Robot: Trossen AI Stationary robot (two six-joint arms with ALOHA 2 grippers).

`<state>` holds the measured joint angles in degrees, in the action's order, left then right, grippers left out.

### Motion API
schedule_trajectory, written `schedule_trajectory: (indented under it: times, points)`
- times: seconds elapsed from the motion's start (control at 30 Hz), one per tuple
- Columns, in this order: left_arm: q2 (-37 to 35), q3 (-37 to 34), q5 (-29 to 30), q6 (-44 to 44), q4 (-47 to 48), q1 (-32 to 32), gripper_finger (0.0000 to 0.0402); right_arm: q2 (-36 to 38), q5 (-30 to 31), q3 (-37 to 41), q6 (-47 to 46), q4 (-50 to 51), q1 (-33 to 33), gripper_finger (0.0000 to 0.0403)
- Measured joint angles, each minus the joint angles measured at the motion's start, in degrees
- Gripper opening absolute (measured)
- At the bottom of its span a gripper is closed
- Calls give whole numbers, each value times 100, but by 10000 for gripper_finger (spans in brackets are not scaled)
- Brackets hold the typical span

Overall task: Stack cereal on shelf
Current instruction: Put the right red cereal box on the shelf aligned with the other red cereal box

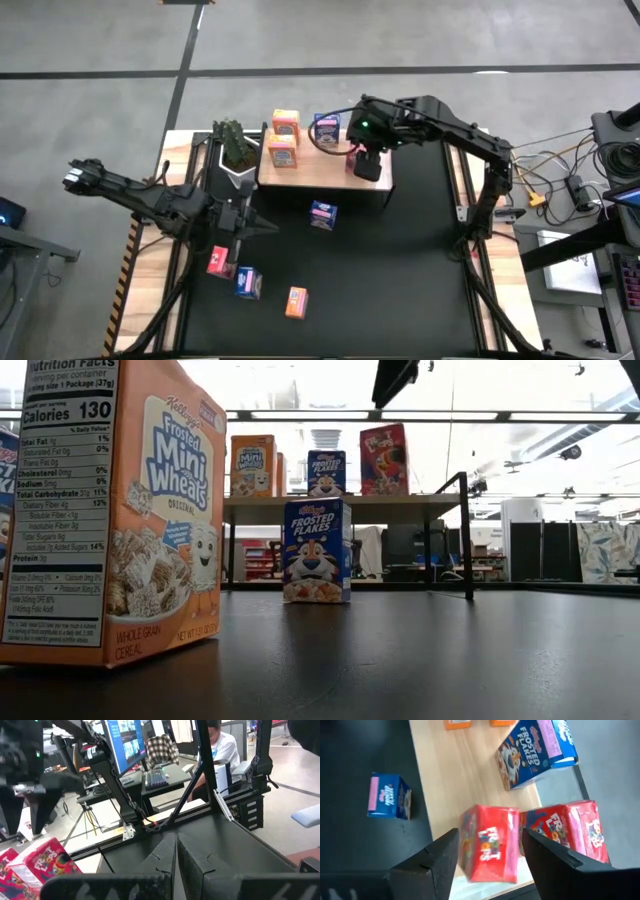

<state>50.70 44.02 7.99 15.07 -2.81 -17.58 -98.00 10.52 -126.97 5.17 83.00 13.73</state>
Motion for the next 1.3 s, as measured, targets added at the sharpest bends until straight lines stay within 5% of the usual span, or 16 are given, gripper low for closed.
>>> schedule_trajectory:
  times: [0.33, 0.53, 0.87, 1.3]
  points:
    - [2, -210, -2, 2, 27, 0, 1, 88, 70, 574, -59, -283, -947, 84]
    - [2, -296, -2, 4, 26, 0, 1, 88, 1293, 1788, -181, -777, -1488, 17]
    - [2, -305, -2, -78, 50, 0, 1, 226, 2685, 3517, -667, -1919, -1501, 9]
    - [0, -307, -3, -66, 86, -1, 1, 235, 2715, 3578, -242, -1941, -1179, 9]
